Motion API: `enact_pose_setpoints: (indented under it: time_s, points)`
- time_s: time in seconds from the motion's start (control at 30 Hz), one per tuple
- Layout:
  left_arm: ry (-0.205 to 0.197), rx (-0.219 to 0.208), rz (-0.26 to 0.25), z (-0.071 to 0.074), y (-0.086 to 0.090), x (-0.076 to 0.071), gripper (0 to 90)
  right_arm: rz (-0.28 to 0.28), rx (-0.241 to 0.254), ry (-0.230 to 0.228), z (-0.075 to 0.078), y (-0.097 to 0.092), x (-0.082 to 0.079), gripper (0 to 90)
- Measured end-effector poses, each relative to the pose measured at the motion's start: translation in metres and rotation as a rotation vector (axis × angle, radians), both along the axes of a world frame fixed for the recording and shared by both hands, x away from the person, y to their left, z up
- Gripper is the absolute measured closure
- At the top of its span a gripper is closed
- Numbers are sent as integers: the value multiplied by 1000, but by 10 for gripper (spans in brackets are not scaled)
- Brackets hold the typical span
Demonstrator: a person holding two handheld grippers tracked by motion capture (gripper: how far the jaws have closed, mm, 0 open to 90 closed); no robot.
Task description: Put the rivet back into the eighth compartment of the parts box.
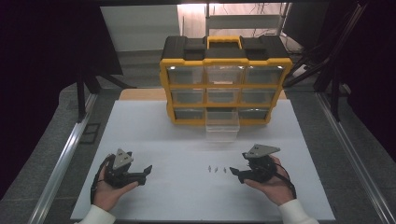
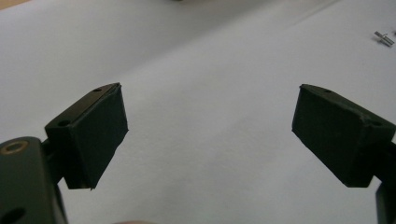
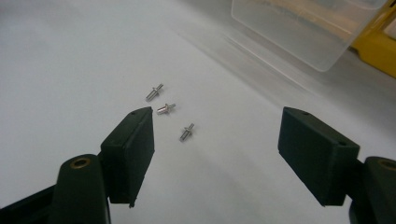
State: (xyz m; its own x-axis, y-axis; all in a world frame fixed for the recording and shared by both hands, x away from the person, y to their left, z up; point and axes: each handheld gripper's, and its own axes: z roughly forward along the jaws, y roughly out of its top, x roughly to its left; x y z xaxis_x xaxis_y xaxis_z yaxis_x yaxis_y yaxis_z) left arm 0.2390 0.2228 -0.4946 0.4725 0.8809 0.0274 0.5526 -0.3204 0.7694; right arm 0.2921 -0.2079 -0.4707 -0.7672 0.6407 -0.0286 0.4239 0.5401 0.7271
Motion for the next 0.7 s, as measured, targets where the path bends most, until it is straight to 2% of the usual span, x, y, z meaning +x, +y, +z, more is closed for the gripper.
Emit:
enact_pose_setpoints:
  time_s: [0.7]
  points:
    - [9,10,-4,-2,1,2,108,9,-64,58,-5,31,14,272]
